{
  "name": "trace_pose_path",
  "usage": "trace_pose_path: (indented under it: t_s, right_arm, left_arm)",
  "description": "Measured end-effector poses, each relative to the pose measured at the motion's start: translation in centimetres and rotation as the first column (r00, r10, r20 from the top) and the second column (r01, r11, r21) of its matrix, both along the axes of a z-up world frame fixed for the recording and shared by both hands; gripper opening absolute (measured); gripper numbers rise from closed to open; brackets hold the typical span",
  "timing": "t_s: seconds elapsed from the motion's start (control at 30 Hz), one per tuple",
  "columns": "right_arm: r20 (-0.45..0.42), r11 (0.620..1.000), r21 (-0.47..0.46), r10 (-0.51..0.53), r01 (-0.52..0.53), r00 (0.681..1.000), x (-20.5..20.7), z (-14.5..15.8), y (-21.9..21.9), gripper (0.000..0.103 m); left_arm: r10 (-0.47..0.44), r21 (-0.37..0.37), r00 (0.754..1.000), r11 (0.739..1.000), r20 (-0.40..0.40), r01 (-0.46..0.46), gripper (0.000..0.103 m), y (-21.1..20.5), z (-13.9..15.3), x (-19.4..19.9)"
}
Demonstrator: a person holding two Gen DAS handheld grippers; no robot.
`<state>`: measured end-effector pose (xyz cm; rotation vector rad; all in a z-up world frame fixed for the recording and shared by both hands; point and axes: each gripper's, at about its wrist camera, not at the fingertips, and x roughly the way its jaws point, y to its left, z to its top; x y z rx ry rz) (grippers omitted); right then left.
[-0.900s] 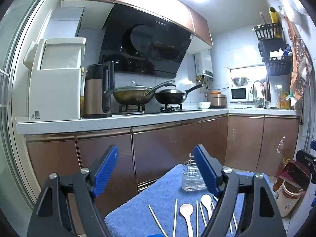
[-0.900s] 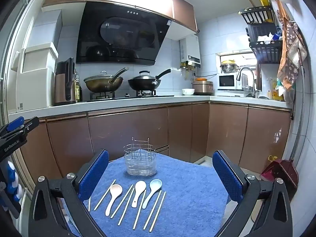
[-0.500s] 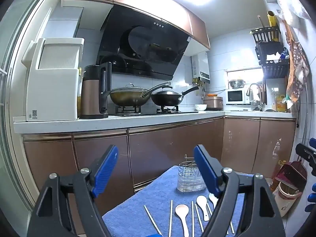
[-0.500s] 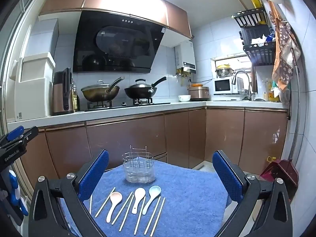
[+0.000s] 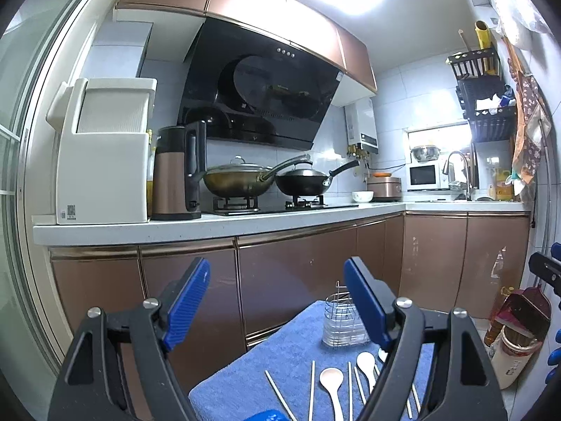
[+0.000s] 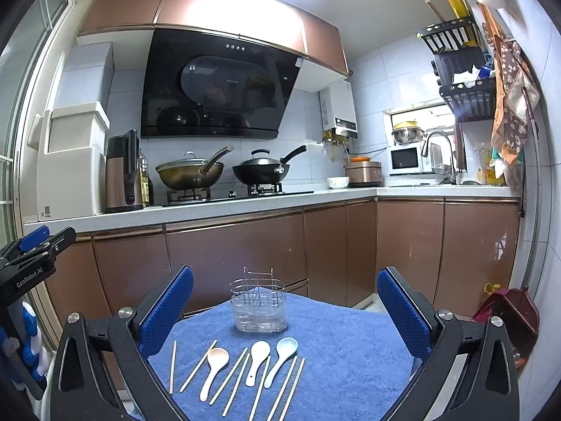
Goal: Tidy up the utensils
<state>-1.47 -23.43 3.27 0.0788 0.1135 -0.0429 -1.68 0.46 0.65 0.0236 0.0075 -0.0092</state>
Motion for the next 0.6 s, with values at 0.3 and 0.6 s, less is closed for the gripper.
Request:
trace_pose_path:
  t_s: [0.3,0.6]
  right_arm:
    - [0.020,0.999,-0.043,-0.027,0.028,0.999,-0.6,0.1,0.6,0.103]
    - [0.073,0.999,-0.034,-0.034,0.036,0.997,-1.2,0.3,0.4,0.103]
  left_arm:
    - [0.026,-0.017,0.996,1.000,0.080,-0.025,0.080,-0.1,0.5,-1.6]
    - [0.067,-0.043,0.995,0.997,0.078,-0.064,0.082,0.1,0.2,-0.9]
